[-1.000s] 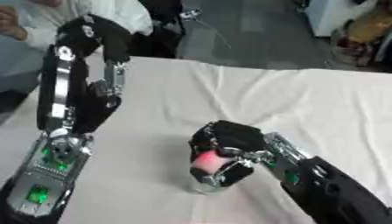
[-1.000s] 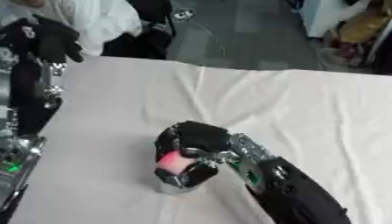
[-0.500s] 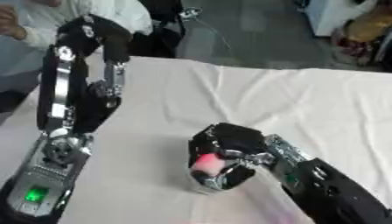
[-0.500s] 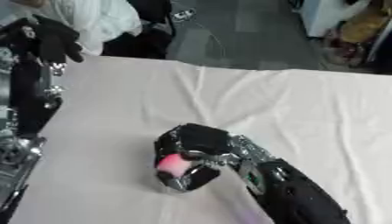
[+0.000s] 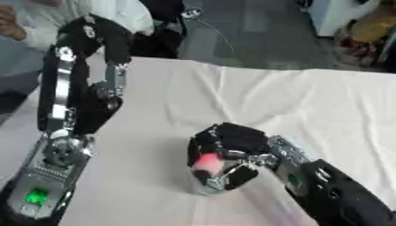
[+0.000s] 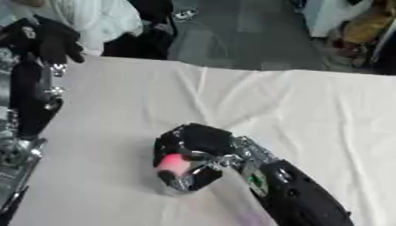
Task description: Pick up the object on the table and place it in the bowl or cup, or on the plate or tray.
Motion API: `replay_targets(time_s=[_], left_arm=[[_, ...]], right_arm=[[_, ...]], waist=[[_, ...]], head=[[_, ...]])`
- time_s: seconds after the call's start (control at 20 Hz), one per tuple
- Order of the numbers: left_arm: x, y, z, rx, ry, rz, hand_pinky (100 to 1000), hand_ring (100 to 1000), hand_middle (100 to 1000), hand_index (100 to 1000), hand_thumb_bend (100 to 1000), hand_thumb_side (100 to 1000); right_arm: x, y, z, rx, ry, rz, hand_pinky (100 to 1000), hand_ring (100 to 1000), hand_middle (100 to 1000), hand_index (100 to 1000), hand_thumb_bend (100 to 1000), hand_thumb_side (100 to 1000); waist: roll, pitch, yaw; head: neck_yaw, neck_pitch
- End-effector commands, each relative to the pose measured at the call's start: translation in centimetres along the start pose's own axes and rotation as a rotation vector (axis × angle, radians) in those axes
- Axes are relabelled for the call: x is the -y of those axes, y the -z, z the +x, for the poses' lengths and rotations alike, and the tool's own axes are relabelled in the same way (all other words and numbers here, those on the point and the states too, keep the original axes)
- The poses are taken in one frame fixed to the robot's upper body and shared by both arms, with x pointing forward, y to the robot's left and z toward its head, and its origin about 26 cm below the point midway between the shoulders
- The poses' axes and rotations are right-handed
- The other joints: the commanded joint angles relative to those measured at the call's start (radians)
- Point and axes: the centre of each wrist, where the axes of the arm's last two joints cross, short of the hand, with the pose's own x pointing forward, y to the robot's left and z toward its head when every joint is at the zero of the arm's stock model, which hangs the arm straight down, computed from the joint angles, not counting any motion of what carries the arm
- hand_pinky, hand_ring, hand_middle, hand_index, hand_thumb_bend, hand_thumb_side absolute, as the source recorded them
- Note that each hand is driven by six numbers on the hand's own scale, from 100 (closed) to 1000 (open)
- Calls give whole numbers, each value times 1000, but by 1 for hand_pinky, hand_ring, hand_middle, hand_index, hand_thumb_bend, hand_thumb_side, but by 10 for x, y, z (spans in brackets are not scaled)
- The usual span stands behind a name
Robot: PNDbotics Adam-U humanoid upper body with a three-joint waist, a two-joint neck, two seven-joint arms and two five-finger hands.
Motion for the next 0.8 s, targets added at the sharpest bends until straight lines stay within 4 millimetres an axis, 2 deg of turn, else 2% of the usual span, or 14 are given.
replay_targets(time_s=[0.05,0.25,0.4,0.55,0.8], left_arm=[[-3,6,5,32,0,1,534,388,559,623,100,660],[-3,6,5,32,0,0,534,388,559,623,100,660],[-3,6,5,32,0,0,534,388,560,623,100,661],[-3,6,5,32,0,0,534,388,560,623,100,660],[-3,6,5,31,0,0,534,388,560,623,100,660]], right_arm=[[8,6,0,7,-23,-30,283,573,607,697,100,558],[8,6,0,2,-29,-38,405,616,633,714,100,597],[7,6,0,-8,-32,-43,518,630,602,718,100,606],[7,5,0,-15,-34,-55,587,658,619,720,100,623],[8,5,0,-23,-39,-73,564,649,612,704,100,632]], waist=[[5,-12,-1],[5,-12,-1],[6,-12,-1],[6,-12,-1],[6,-12,-1]], head=[[2,-8],[1,-9],[0,-10],[-1,-10],[-2,-10]])
